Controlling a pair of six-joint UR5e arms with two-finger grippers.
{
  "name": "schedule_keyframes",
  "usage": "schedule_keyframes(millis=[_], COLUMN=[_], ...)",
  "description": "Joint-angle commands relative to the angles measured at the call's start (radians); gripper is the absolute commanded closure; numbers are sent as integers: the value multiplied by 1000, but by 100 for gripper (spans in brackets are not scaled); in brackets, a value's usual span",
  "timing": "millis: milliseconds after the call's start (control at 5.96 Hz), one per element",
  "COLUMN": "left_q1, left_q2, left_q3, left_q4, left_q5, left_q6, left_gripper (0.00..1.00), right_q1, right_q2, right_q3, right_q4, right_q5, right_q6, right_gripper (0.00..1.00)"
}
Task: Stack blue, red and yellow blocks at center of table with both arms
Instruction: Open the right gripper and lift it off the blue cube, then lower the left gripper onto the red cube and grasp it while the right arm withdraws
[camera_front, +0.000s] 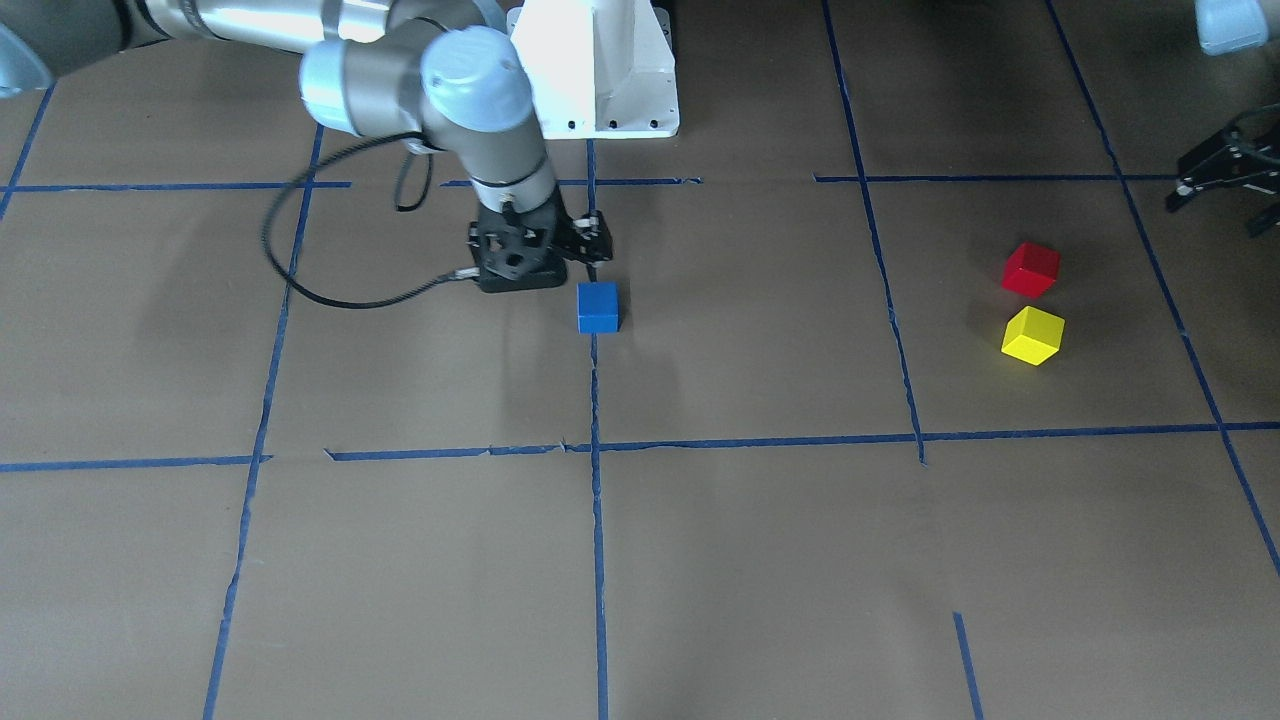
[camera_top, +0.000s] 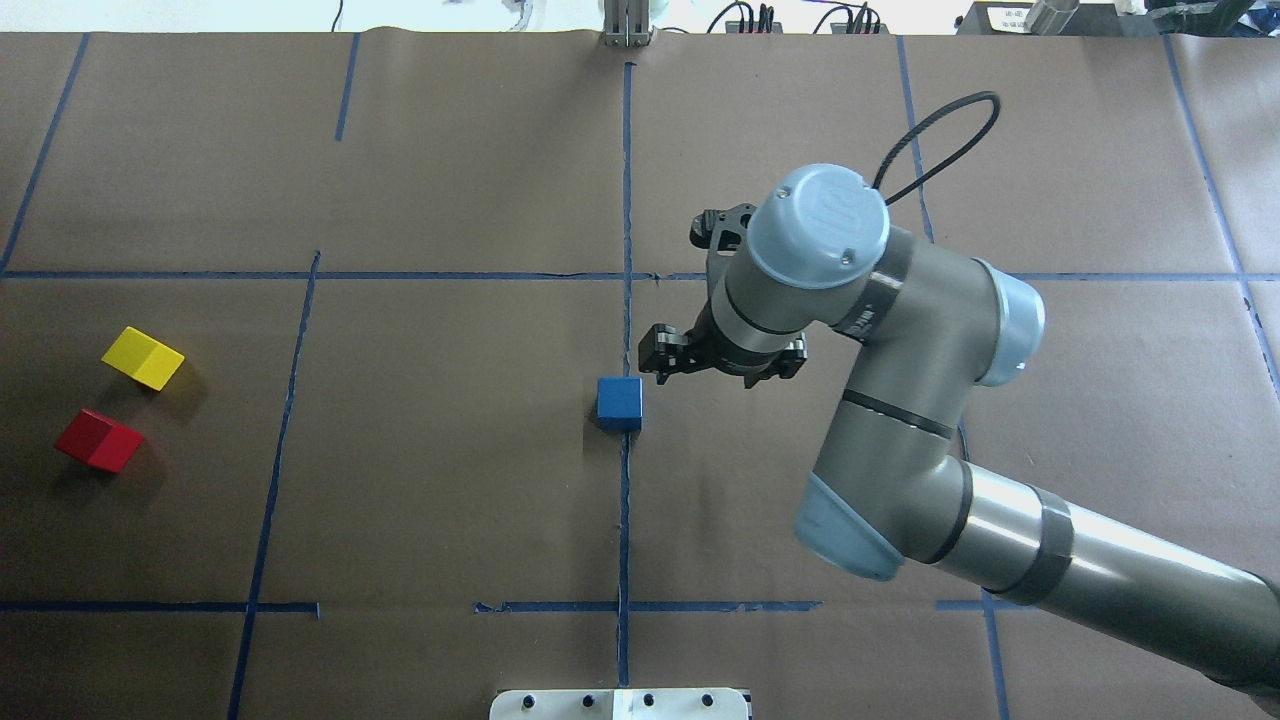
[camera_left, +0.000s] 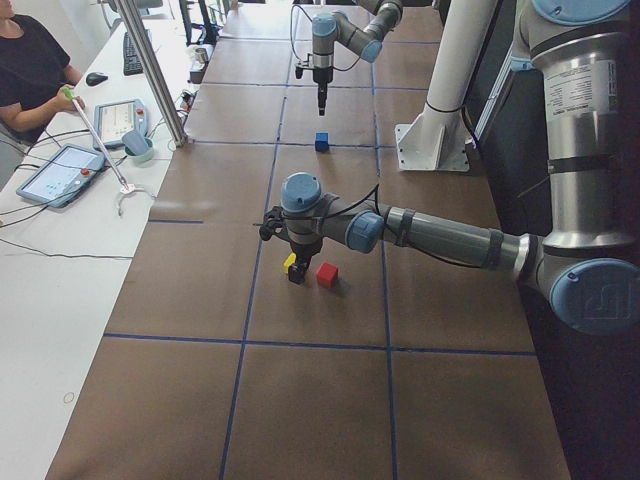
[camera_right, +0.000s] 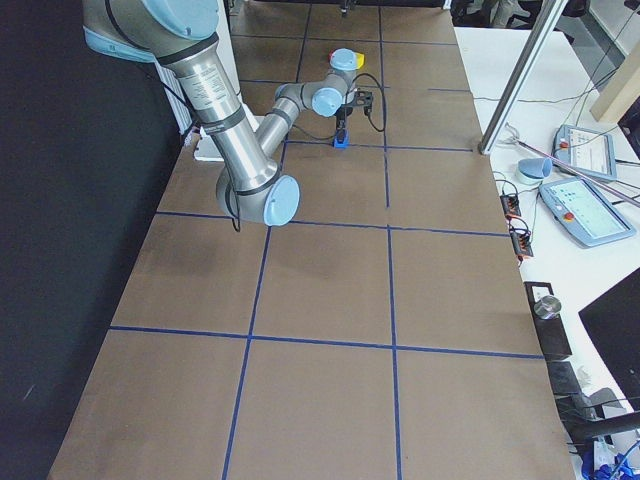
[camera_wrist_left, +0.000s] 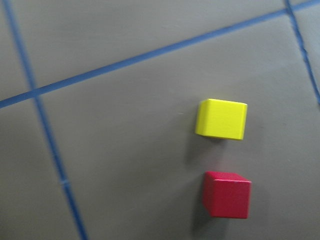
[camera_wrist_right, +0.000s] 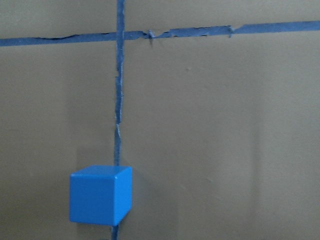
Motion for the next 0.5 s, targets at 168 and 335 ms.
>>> schedule_keyframes(millis=[168, 335], left_q1=[196, 210], left_q2=[0, 0], left_q3=[12, 43], left_q4=[-23, -62], left_q5=[145, 177], left_q6=[-152, -205], left_gripper=[0, 0], right_q1=[11, 8], right_q2=[-75, -78], right_q3=[59, 58], right_q4=[9, 9], right_q5=[3, -5], right_q6=[-37, -37], right_gripper=[0, 0])
